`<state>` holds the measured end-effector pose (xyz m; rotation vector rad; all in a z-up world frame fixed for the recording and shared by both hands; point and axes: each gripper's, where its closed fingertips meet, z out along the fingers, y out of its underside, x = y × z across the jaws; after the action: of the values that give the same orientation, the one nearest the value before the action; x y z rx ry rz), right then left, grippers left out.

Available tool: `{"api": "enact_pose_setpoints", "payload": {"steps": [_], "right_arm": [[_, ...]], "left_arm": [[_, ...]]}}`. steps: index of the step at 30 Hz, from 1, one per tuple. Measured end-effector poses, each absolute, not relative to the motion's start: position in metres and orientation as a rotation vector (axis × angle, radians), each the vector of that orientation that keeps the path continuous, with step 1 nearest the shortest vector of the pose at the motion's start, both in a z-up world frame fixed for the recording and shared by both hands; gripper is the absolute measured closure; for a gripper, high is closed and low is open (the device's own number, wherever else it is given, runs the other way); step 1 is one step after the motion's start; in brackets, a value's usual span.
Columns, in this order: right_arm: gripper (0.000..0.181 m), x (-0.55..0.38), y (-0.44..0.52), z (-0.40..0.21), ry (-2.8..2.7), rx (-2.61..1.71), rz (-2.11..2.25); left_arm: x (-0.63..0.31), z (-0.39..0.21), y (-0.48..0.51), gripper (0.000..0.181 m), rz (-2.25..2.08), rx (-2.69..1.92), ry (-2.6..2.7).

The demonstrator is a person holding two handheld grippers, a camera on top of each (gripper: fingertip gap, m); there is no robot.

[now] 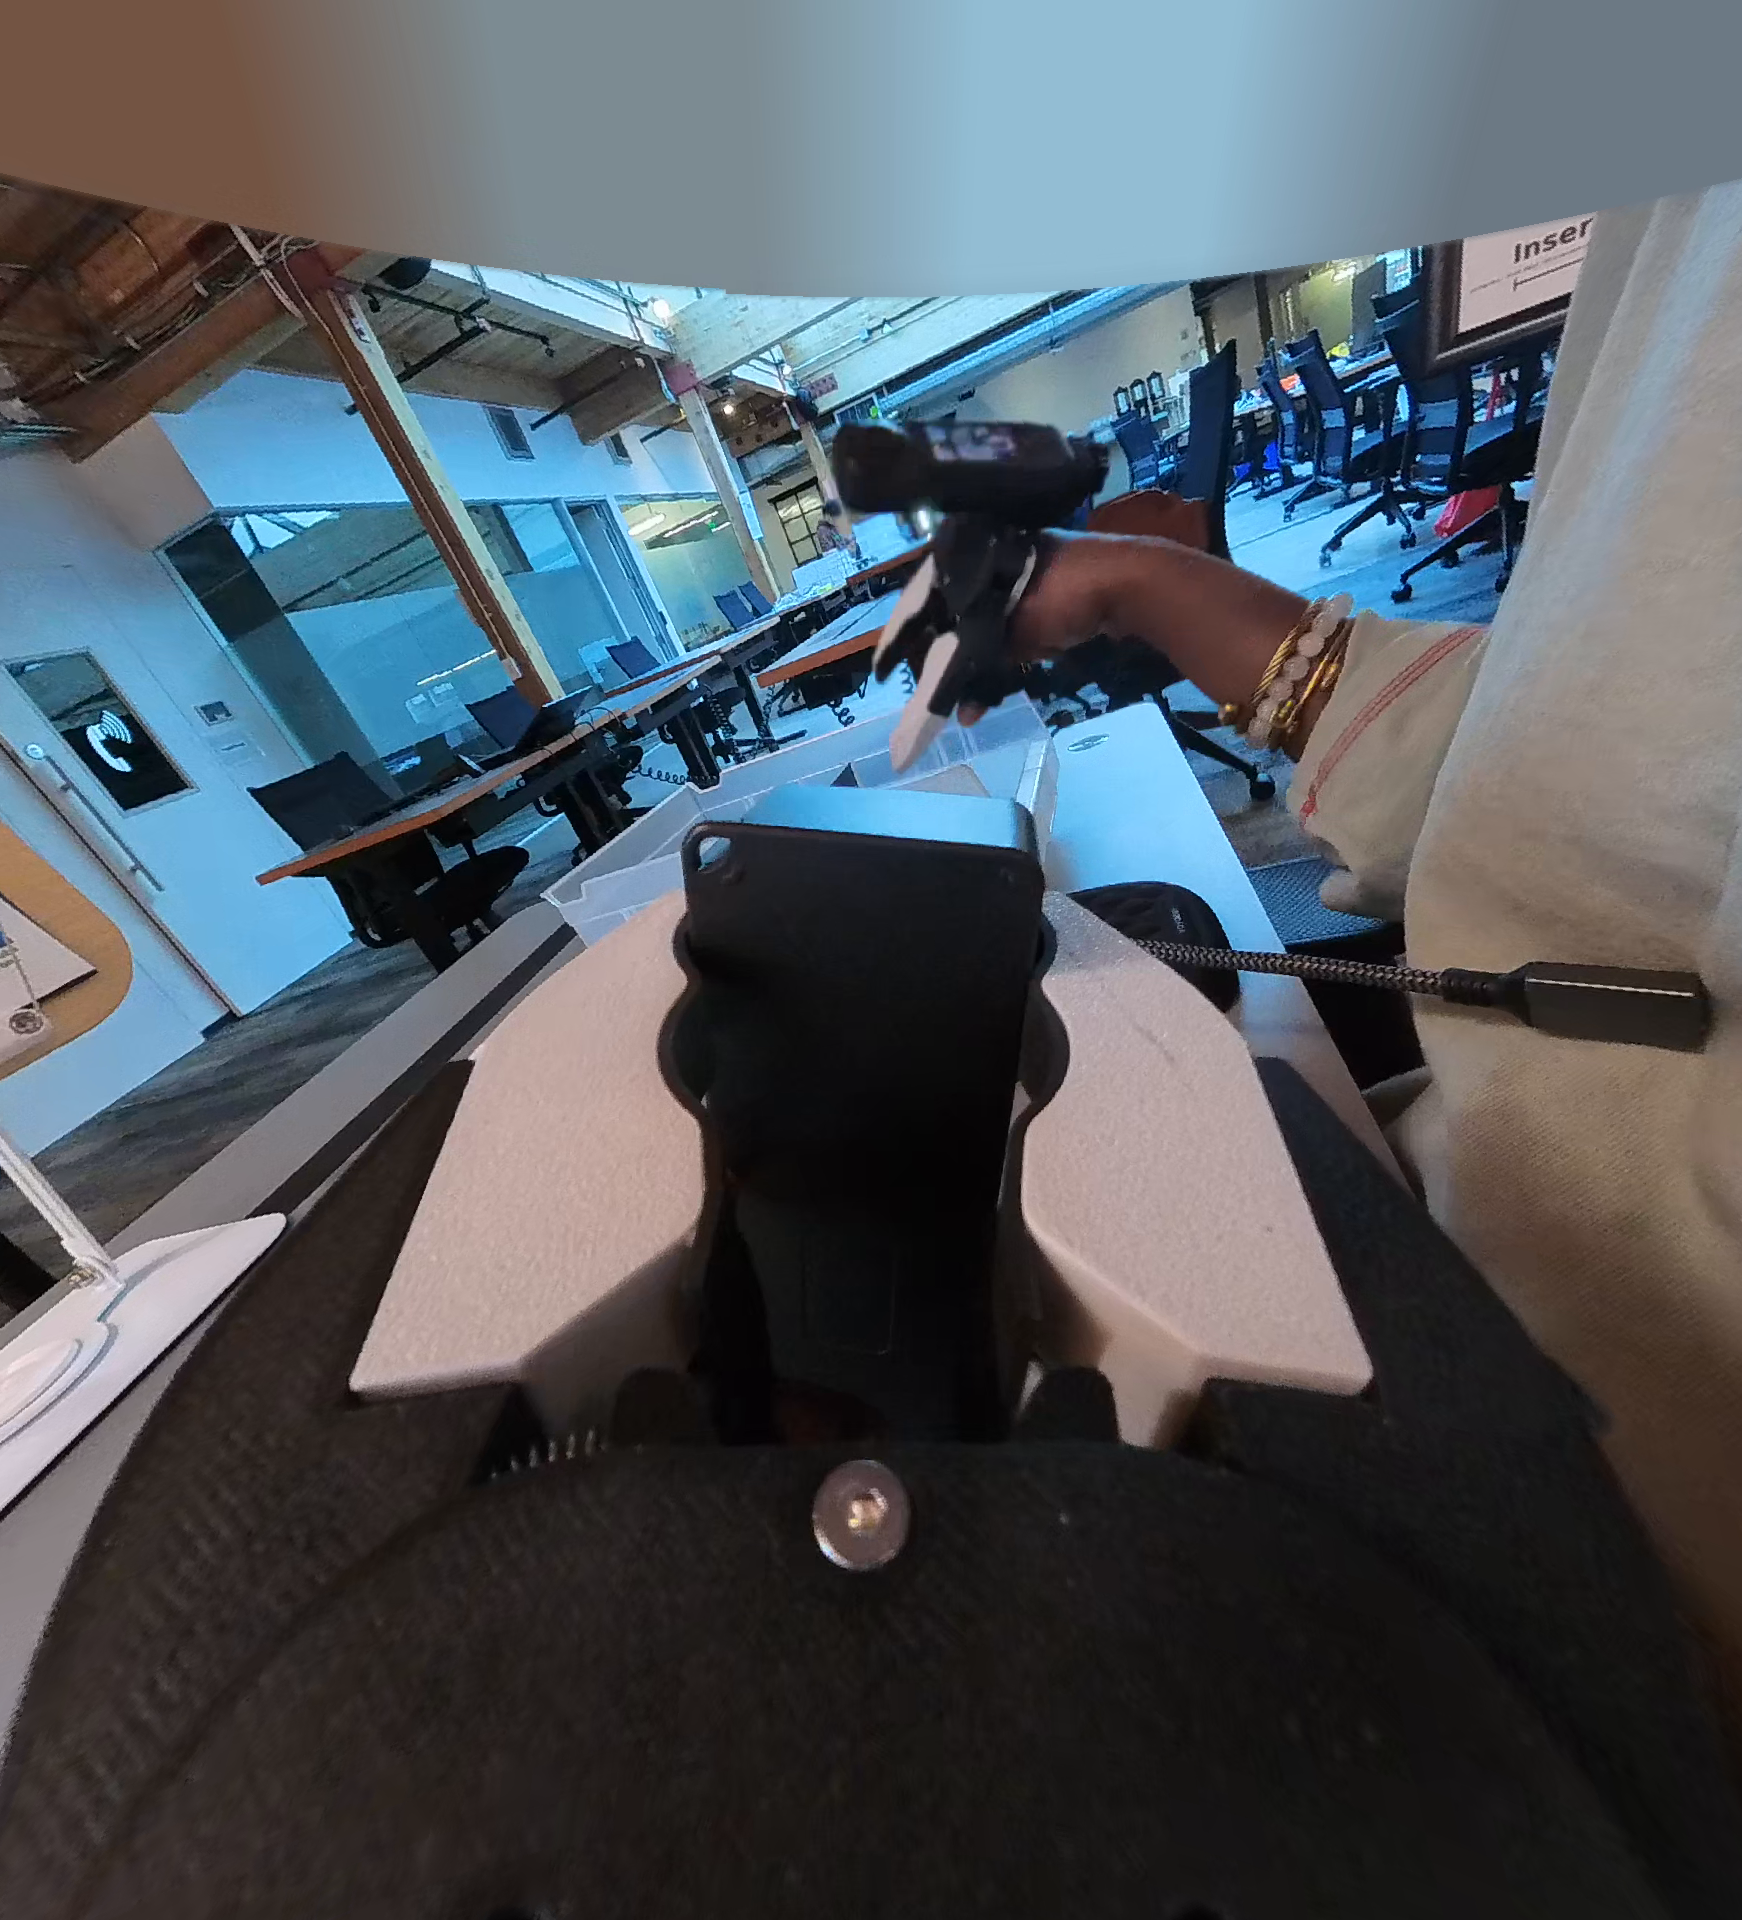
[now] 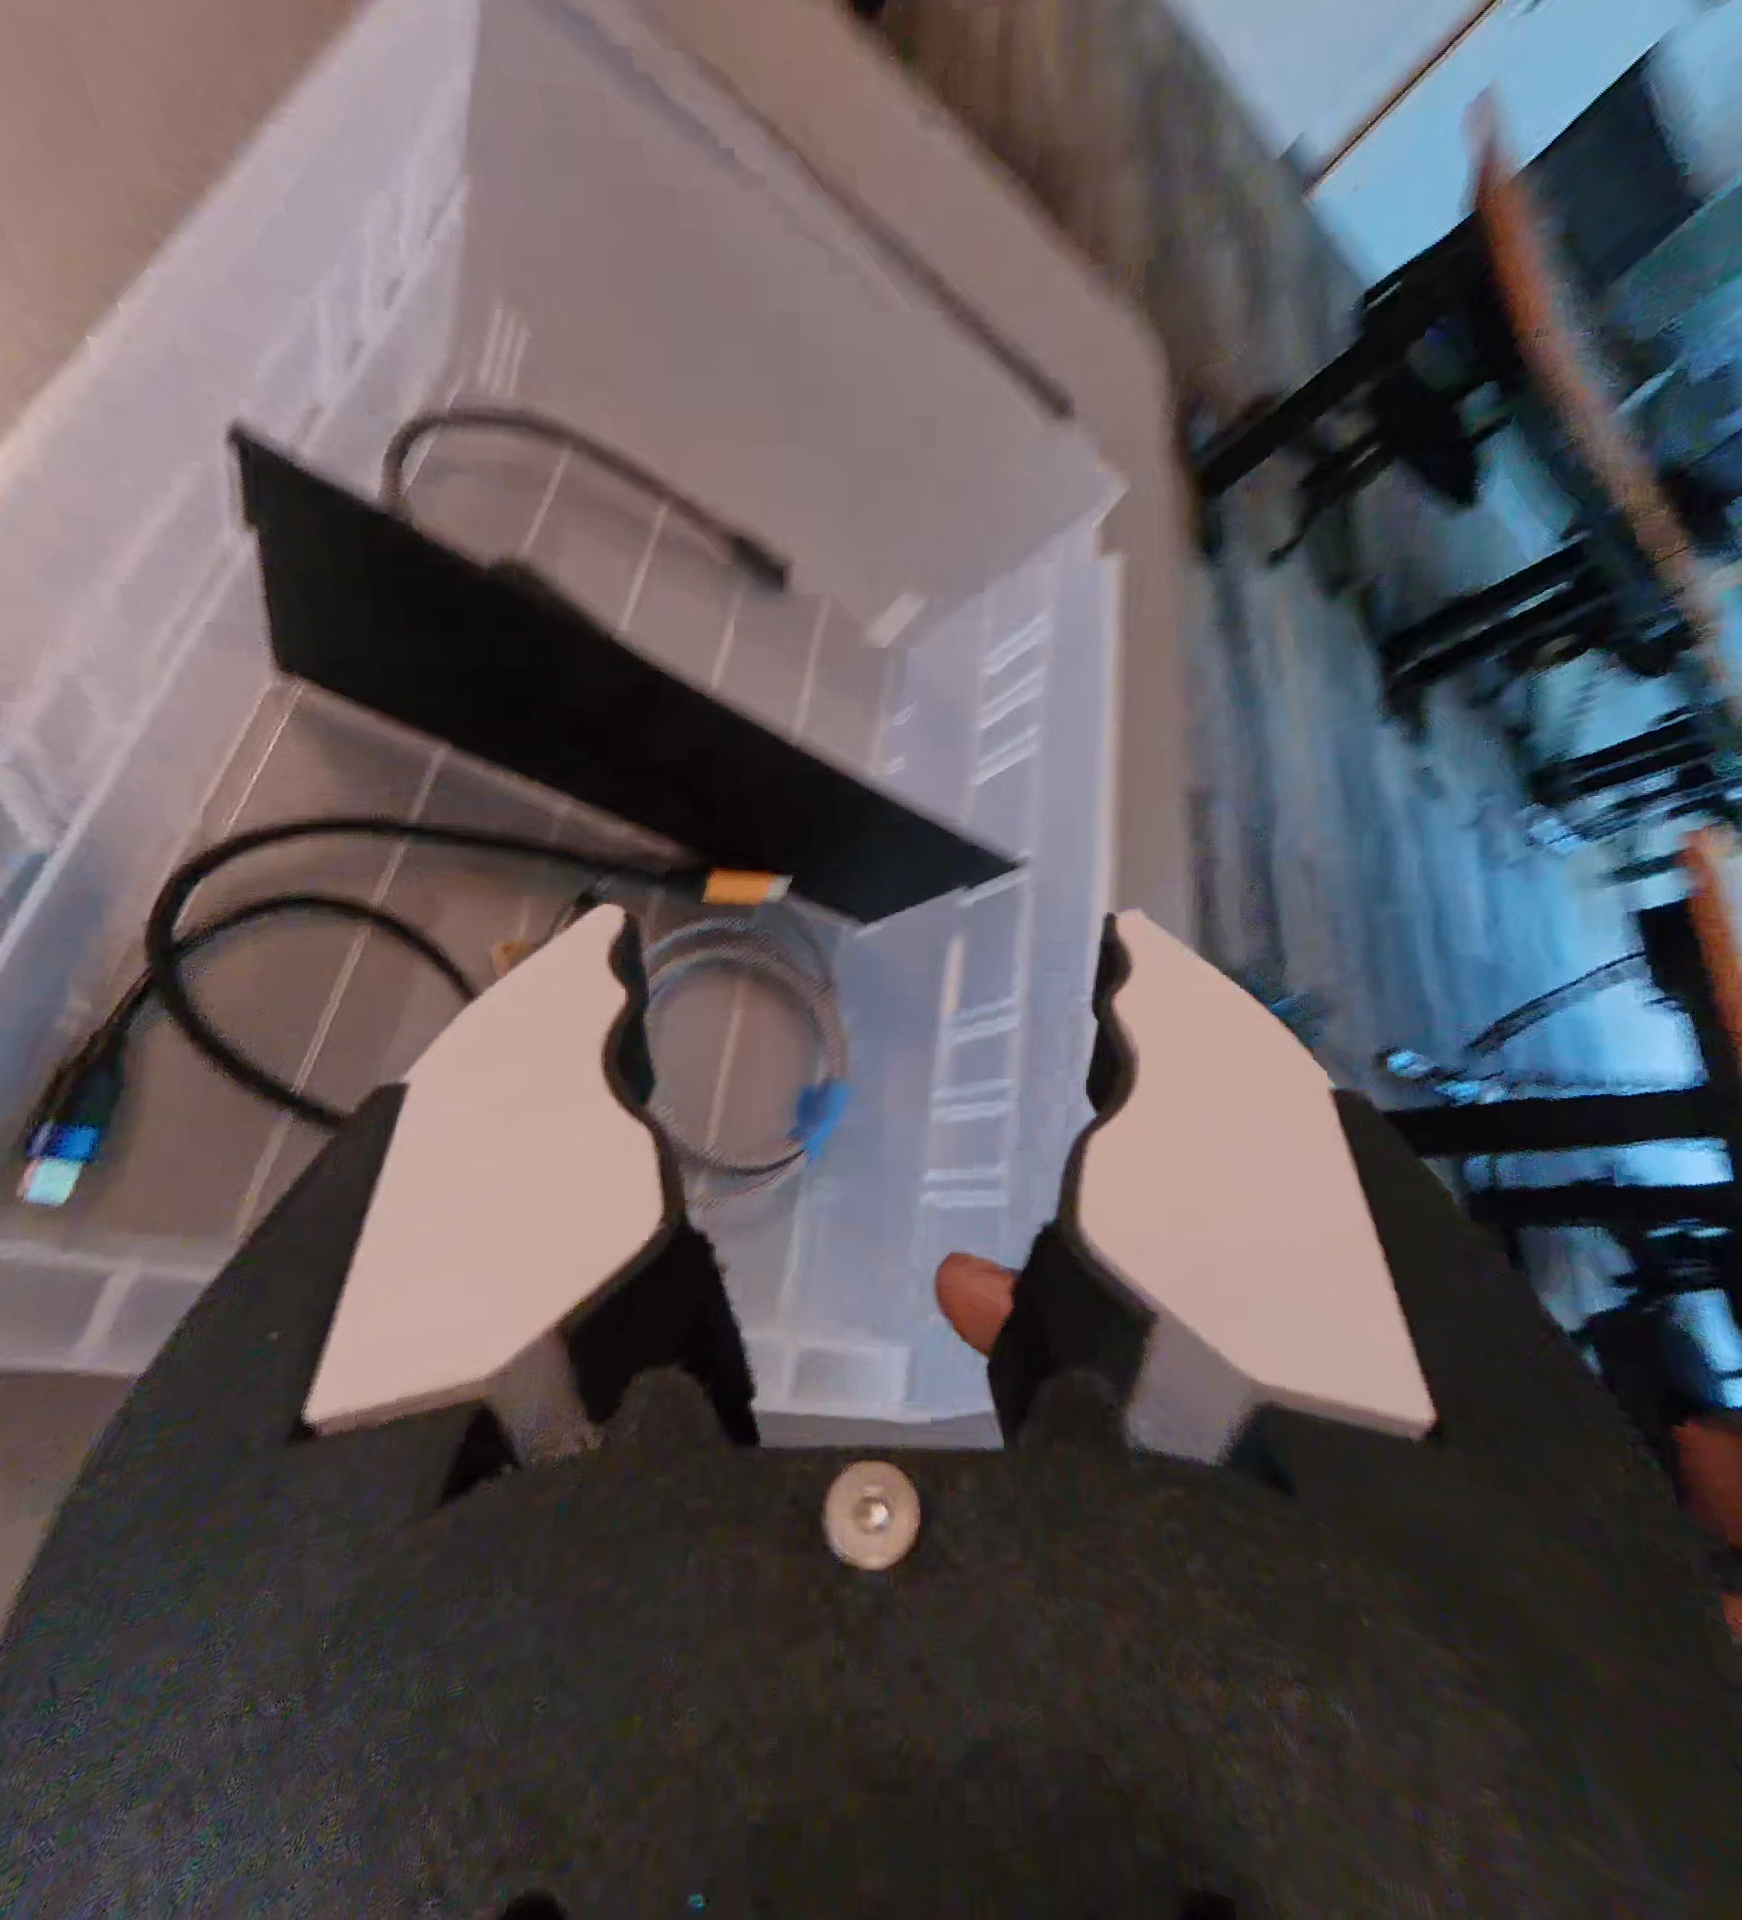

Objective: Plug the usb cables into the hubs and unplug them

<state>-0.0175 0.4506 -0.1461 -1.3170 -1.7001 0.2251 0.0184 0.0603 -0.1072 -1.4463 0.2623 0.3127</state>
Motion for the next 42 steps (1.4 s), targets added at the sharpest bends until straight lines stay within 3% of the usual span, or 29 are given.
{"api": "enact_pose_setpoints", "payload": {"steps": [3, 7, 11, 14, 20, 23, 27, 31, 37, 39, 42], "right_arm": [[0.096, -0.027, 0.422, -0.097, -1.581, -1.058, 0.360], [0.102, -0.024, 0.278, -0.047, -1.631, -0.498, 1.071], [0.090, 0.029, 0.141, -0.075, -2.022, 0.104, 1.396], [0.099, 0.040, 0.092, -0.102, -2.138, 0.360, 1.313], [0.142, 0.032, 0.053, -0.110, -2.082, 0.399, 1.519], [0.144, 0.032, 0.044, -0.119, -2.109, 0.417, 1.546], [0.164, 0.027, 0.037, -0.125, -2.097, 0.432, 1.541], [0.165, 0.028, 0.037, -0.125, -2.103, 0.412, 1.624], [0.165, 0.030, 0.039, -0.125, -2.093, 0.403, 1.684], [0.165, 0.030, 0.039, -0.125, -2.089, 0.404, 1.698], [0.165, 0.031, 0.038, -0.125, -2.084, 0.406, 1.720]], "left_arm": [[0.018, -0.107, 0.059, 0.123, 0.313, -1.441, 0.259], [0.016, -0.106, 0.057, 0.123, 0.311, -1.435, 0.248], [0.016, -0.106, 0.056, 0.123, 0.312, -1.436, 0.247], [0.017, -0.106, 0.056, 0.123, 0.315, -1.435, 0.247], [0.017, -0.106, 0.054, 0.123, 0.311, -1.427, 0.250], [0.017, -0.106, 0.054, 0.123, 0.303, -1.419, 0.251], [0.020, -0.107, 0.056, 0.123, 0.311, -1.425, 0.270], [0.019, -0.107, 0.055, 0.121, 0.326, -1.439, 0.257], [0.013, -0.110, 0.061, 0.061, 0.460, -1.530, 0.242], [0.023, -0.107, 0.065, 0.064, 0.443, -1.509, 0.291], [0.029, -0.102, 0.066, 0.091, 0.508, -1.450, 0.376]]}}
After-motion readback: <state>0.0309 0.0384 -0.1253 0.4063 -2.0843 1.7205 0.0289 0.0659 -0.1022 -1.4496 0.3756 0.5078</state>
